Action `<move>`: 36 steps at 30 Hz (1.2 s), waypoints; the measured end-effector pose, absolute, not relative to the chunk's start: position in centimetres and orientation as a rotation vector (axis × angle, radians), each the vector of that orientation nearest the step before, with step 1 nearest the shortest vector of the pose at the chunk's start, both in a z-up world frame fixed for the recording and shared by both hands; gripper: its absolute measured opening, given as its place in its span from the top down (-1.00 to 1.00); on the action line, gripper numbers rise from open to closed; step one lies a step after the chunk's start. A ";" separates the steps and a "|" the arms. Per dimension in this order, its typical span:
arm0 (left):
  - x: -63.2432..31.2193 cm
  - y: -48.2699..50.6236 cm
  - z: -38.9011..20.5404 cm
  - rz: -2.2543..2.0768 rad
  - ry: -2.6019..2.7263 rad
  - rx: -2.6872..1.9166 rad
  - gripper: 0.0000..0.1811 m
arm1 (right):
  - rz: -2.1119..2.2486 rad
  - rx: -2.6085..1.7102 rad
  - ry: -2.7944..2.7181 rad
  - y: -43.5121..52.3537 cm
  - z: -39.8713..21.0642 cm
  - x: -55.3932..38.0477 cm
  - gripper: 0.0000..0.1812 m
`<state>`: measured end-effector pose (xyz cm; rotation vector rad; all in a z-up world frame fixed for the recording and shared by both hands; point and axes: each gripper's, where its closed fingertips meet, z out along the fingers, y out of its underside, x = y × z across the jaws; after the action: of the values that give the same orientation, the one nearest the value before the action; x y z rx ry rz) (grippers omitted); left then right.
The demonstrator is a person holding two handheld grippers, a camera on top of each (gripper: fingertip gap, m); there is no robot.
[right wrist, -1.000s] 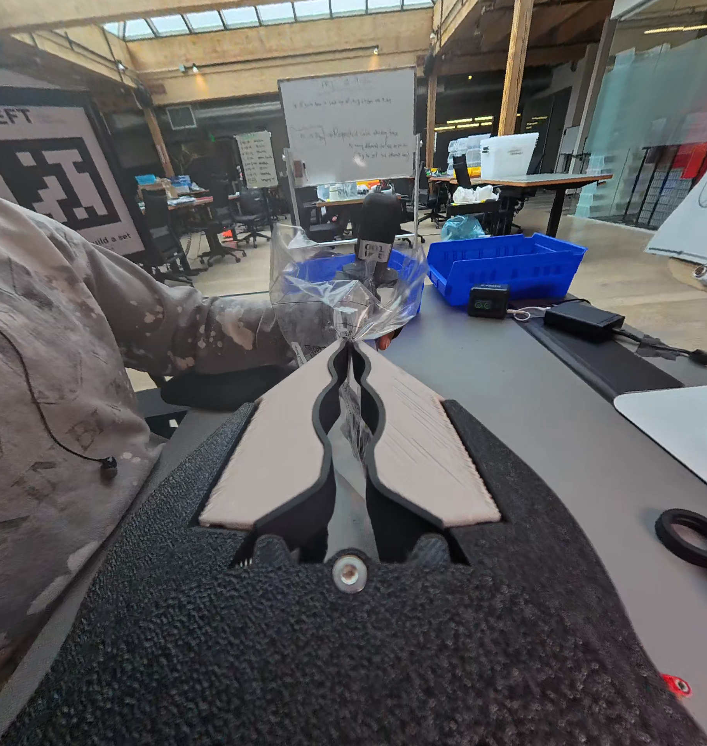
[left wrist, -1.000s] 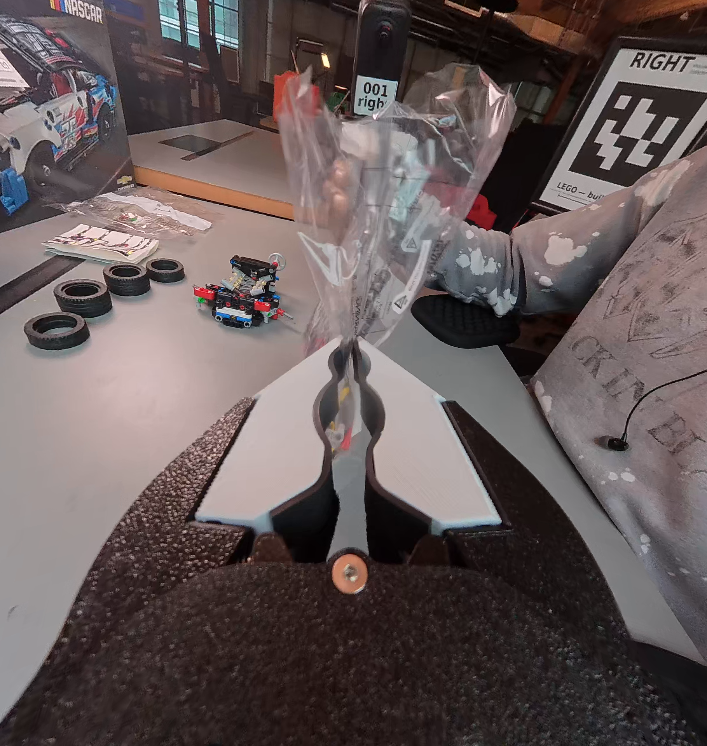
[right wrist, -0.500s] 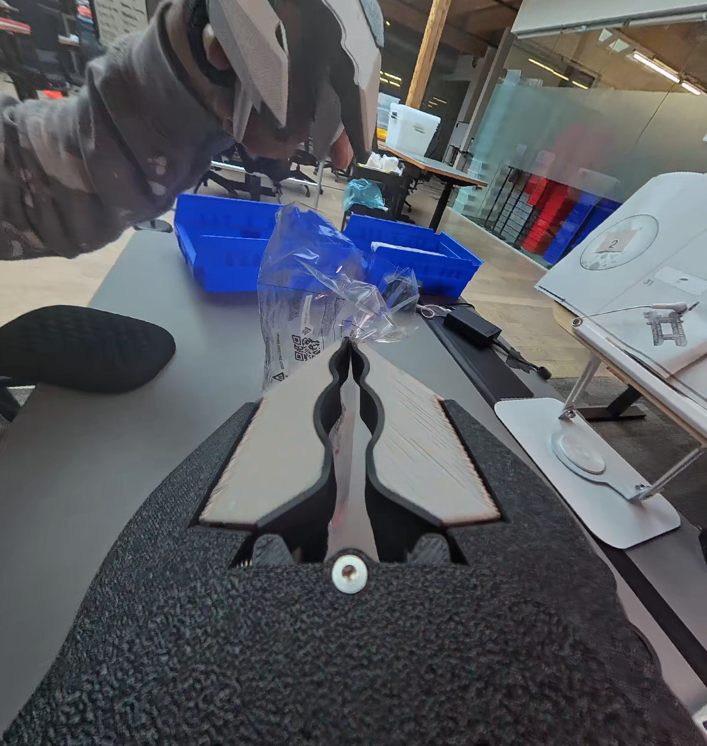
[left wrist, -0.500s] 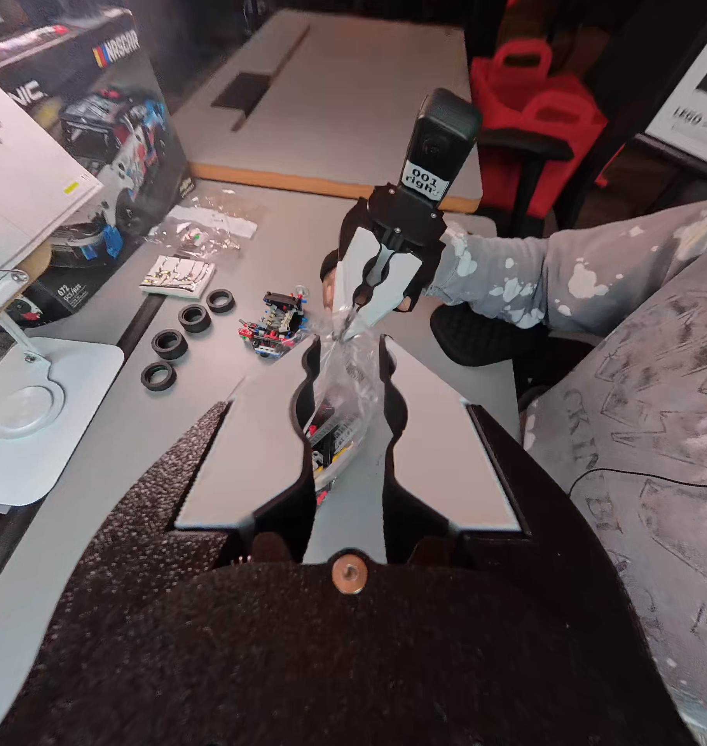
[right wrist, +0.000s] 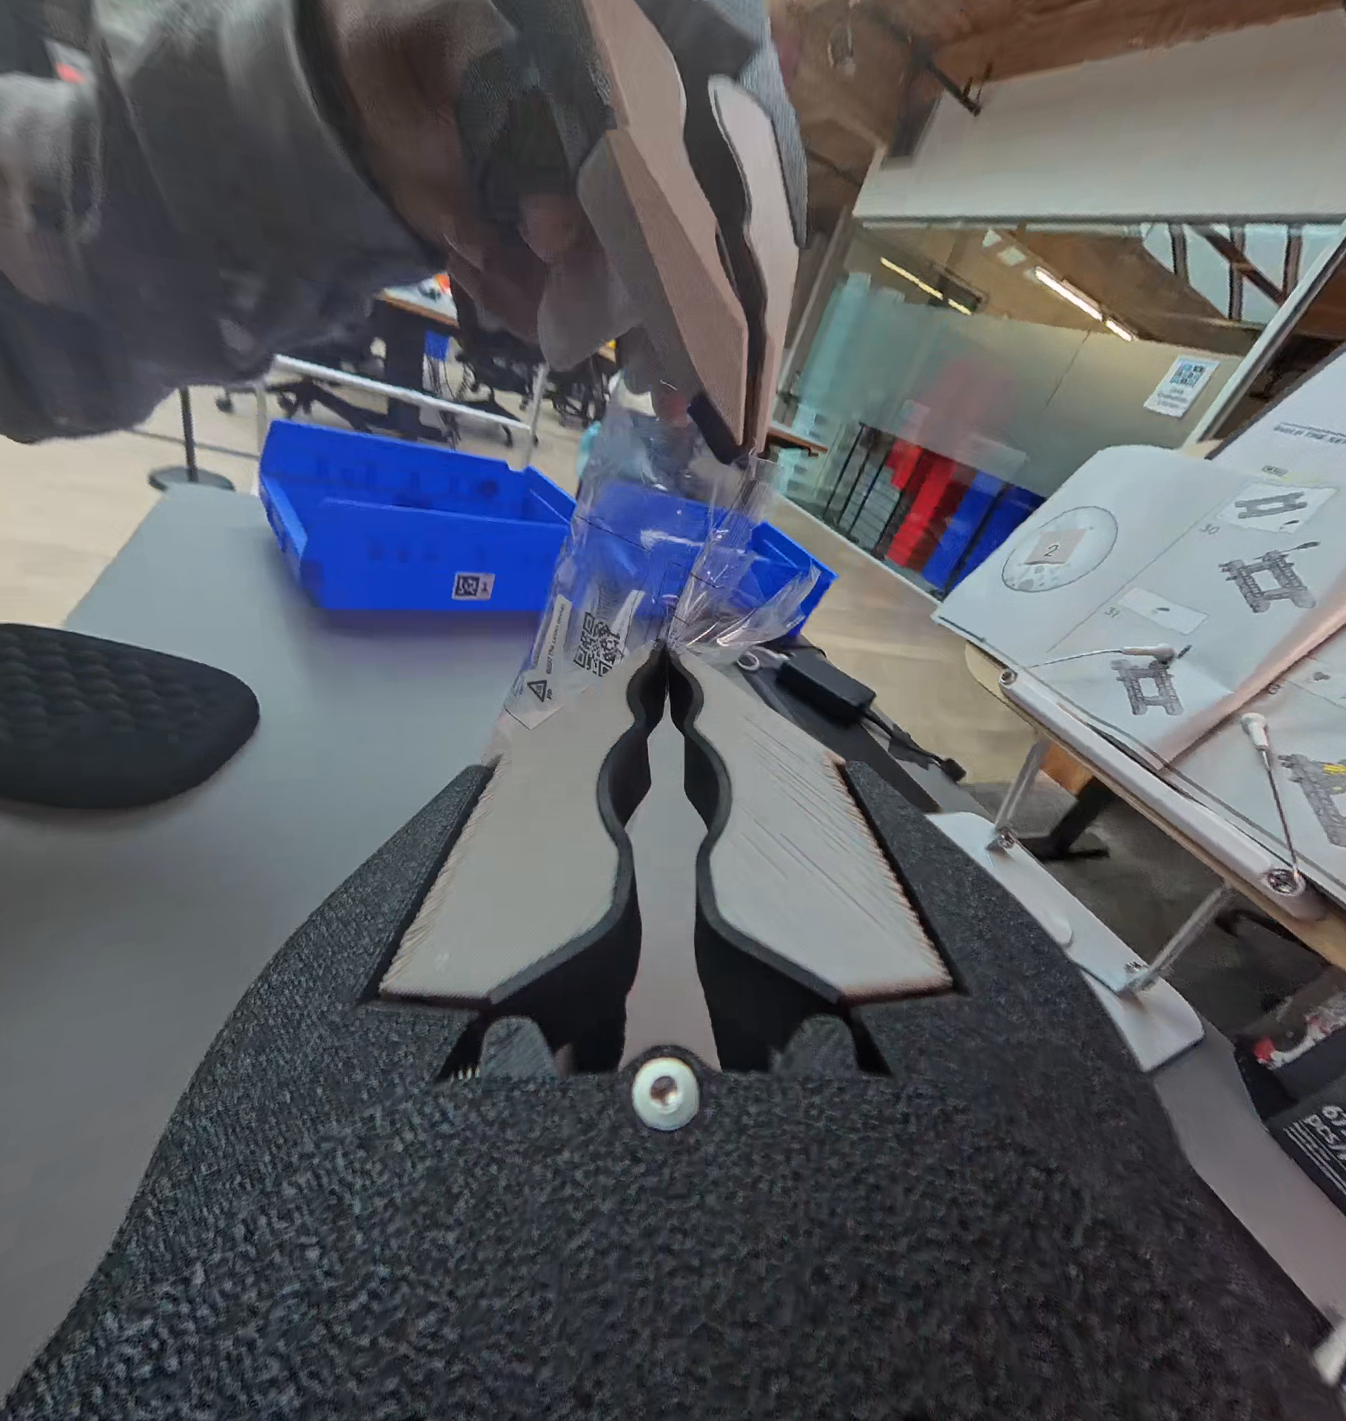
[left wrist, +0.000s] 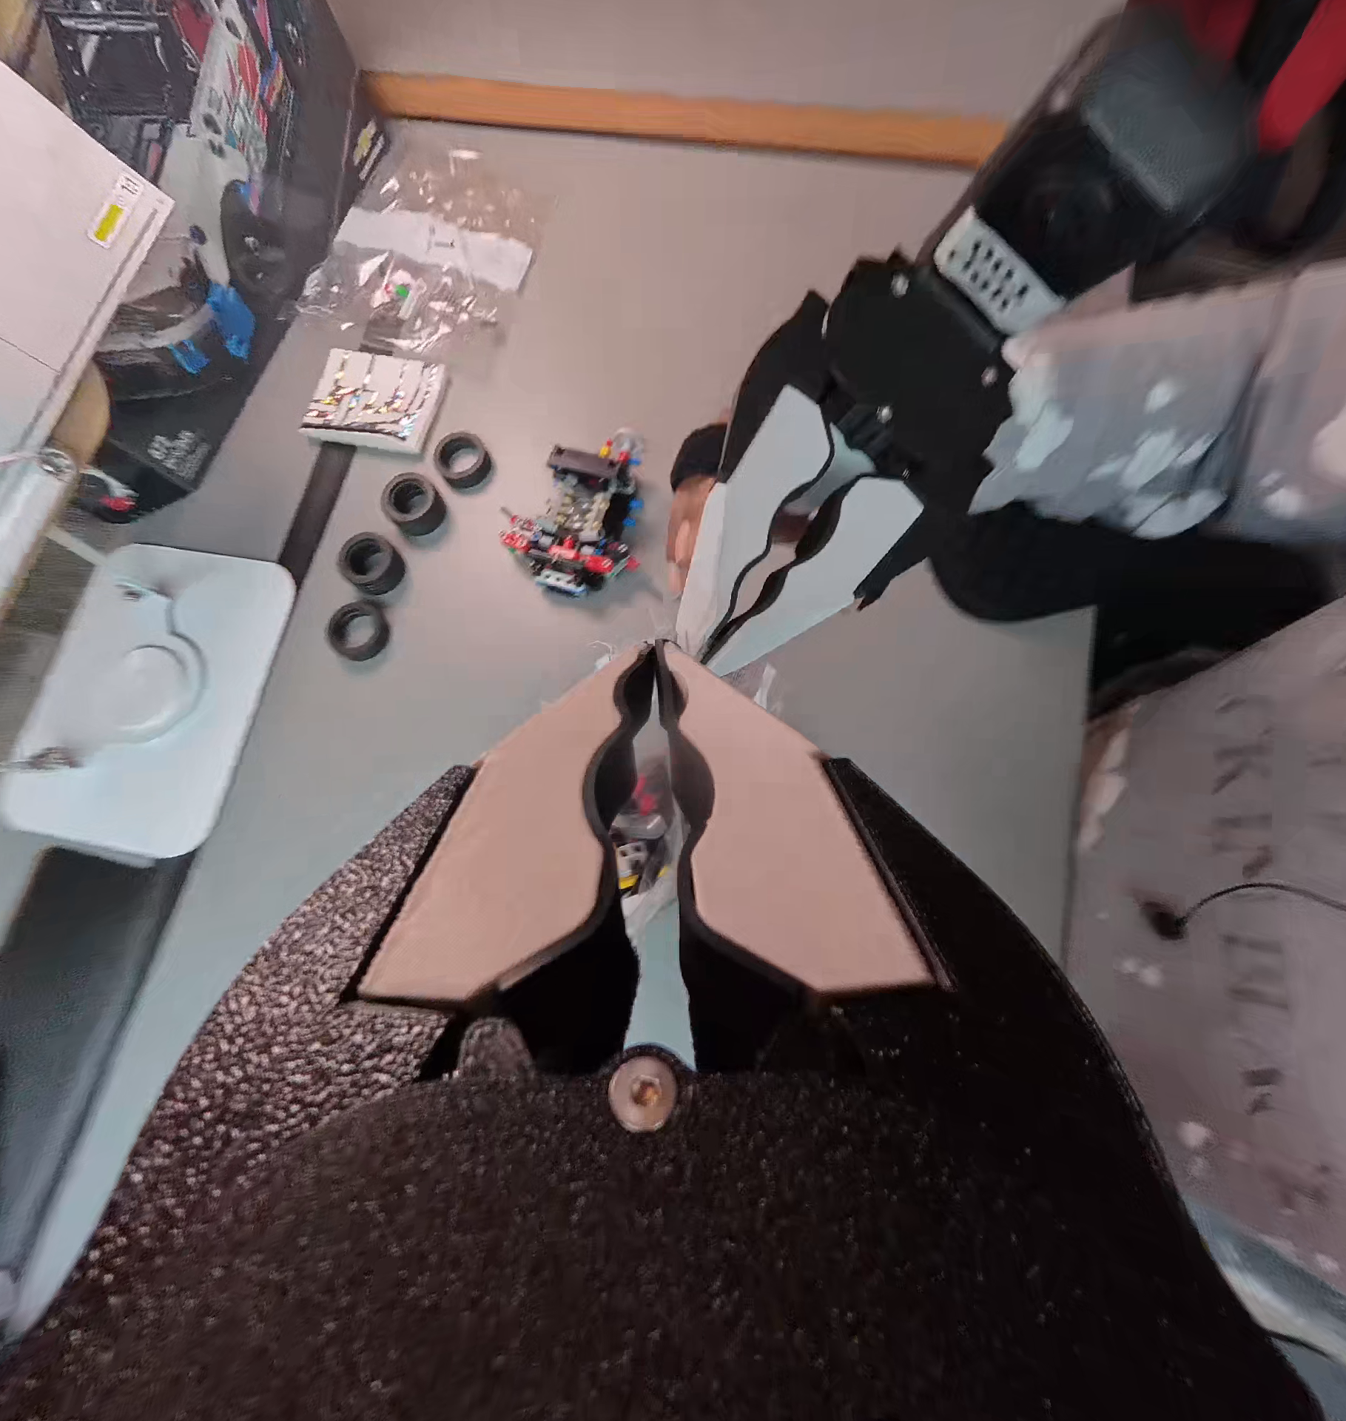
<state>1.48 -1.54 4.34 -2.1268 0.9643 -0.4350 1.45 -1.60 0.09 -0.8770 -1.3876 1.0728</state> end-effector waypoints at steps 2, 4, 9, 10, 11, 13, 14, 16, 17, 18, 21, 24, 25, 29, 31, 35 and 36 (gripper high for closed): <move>1.6 -1.6 5.3 -0.777 0.773 -2.091 1.00 | 1.144 -0.788 -1.317 -1.9 1.1 2.1 1.00; 1.4 -1.4 5.6 -0.987 0.607 -2.046 1.00 | 1.210 -0.759 -1.294 -1.7 1.5 2.5 1.00; 2.0 -2.1 5.7 -1.112 0.524 -1.912 1.00 | 1.335 -0.789 -1.323 -1.3 0.9 2.8 1.00; 2.0 -2.3 6.4 -1.114 0.528 -1.872 0.99 | 1.344 -0.799 -1.376 -1.6 0.4 2.9 1.00; 1.8 -2.5 7.4 -1.111 0.525 -1.822 1.00 | 1.326 -0.818 -1.411 -1.4 -0.2 3.0 1.00; 1.1 -2.4 7.7 -0.961 0.564 -1.828 1.00 | 1.319 -0.845 -1.403 -0.8 -0.2 3.1 1.00; 0.9 -2.4 7.2 -0.854 0.625 -1.853 1.00 | 1.338 -0.845 -1.426 -1.2 -0.3 3.2 1.00; 1.0 -2.9 7.2 -0.772 0.720 -1.828 1.00 | 1.323 -0.800 -1.471 -2.2 -0.4 3.2 1.00; 0.8 -3.0 7.5 -0.755 0.748 -1.810 0.99 | 1.306 -0.773 -1.489 -2.7 -0.5 3.2 1.00; 0.1 -2.8 7.6 -0.724 0.765 -1.807 0.93 | 1.309 -0.752 -1.509 -3.1 -0.6 3.4 1.00; -3.6 -2.6 6.9 -0.711 0.818 -1.806 0.51 | 1.383 -0.732 -1.526 -3.2 -0.8 4.5 1.00; -6.8 -4.5 4.7 -0.923 0.859 -1.659 0.18 | 1.451 -0.751 -1.525 -2.6 -1.4 6.2 1.00; -7.7 -4.7 3.2 -0.987 0.822 -1.619 0.15 | 1.464 -0.761 -1.519 -2.3 -1.5 6.6 1.00; -6.6 -4.5 -5.7 -1.107 0.762 -1.623 0.11 | 1.527 -0.809 -1.473 -1.5 -1.7 7.6 1.00; -4.8 -3.4 -8.7 -1.024 0.778 -1.676 0.48 | 1.524 -0.838 -1.456 -1.1 -1.8 7.9 1.00; -3.8 -5.1 -7.3 -1.045 0.844 -1.650 1.00 | 1.417 -0.960 -1.385 1.2 -1.6 9.3 1.00; -3.8 -5.8 -6.9 -1.032 0.865 -1.654 1.00 | 1.380 -0.988 -1.408 1.1 -2.3 9.4 1.00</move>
<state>-3.76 -5.81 -6.94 -1.6541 0.8653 -1.0323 9.35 1.09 -2.32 -0.9880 -1.4076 1.3802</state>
